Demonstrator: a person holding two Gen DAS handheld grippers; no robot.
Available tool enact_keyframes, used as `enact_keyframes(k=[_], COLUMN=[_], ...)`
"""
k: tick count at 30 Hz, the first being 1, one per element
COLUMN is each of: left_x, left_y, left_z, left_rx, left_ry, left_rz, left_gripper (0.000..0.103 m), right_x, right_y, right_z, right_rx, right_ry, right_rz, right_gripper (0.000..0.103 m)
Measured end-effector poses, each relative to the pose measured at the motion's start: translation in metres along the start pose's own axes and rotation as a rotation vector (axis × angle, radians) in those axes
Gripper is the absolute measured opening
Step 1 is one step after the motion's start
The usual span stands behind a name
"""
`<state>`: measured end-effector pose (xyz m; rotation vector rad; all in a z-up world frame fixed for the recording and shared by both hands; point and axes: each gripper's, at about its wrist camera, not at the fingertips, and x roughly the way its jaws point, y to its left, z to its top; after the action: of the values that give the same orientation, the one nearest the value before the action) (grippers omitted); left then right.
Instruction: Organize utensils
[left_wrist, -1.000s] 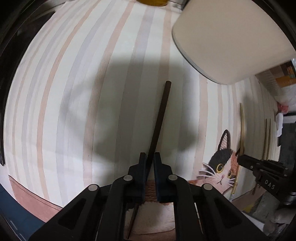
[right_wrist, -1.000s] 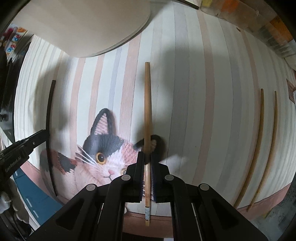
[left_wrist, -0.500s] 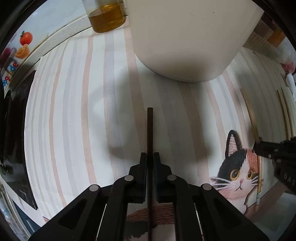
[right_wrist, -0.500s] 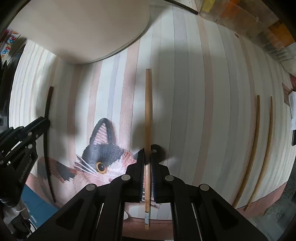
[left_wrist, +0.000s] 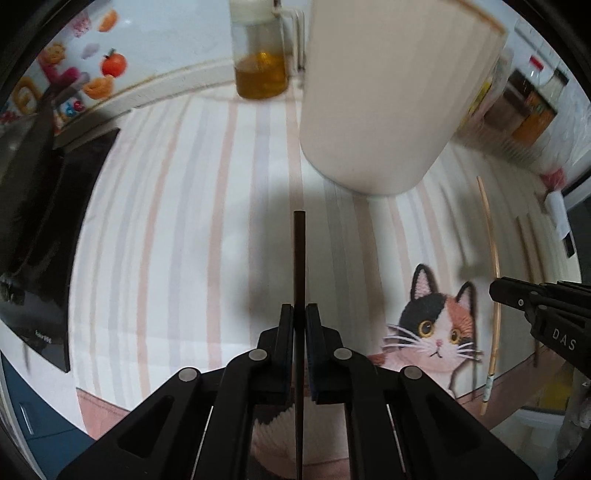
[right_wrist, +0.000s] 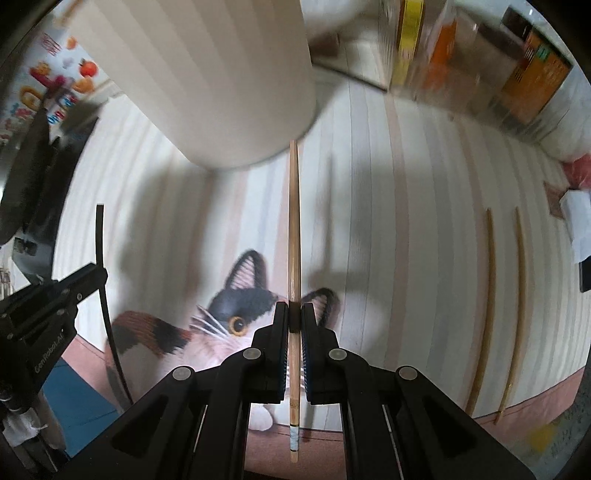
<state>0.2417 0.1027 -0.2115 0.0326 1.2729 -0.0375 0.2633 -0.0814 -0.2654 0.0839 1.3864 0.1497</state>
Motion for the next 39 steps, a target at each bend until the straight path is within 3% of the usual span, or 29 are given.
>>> enact_keyframes(k=[12,18,26,32,39], left_x=[-0.115,-0.183,-0.273,-0.303,-0.280], left_y=[-0.006,-0.001,-0.012,-0.027,-0.043], left_z=[0.026,0.063,0.113,0.150,0.188], left_rx=[-0.030,-0.051,-0.023,0.013,0.028], left_ry=[-0.277,-0.452,-0.610,-0.659,-0.632], left_rz=[-0.042,-0.083,-0.135,-0.152,-0.151], left_gripper=[0.003,0.003,0.003,0.003,0.003], right_x=[-0.112,-0.186,-0.258,-0.277,-0.253], right_y=[-0.010,0.012,0.020,0.013,-0.002], right_z=[0.010,0.052,0.105,0.149,0.185], right_rx=[0.003,0.014,-0.001,0.020,0.068], right_ry=[-0.303,-0.508,-0.683,-0.756,-0.777], right_rz=[0.092,0.171,0.213,0.210,0.201], right_gripper=[0.007,0.007,0.007,0.007,0.007])
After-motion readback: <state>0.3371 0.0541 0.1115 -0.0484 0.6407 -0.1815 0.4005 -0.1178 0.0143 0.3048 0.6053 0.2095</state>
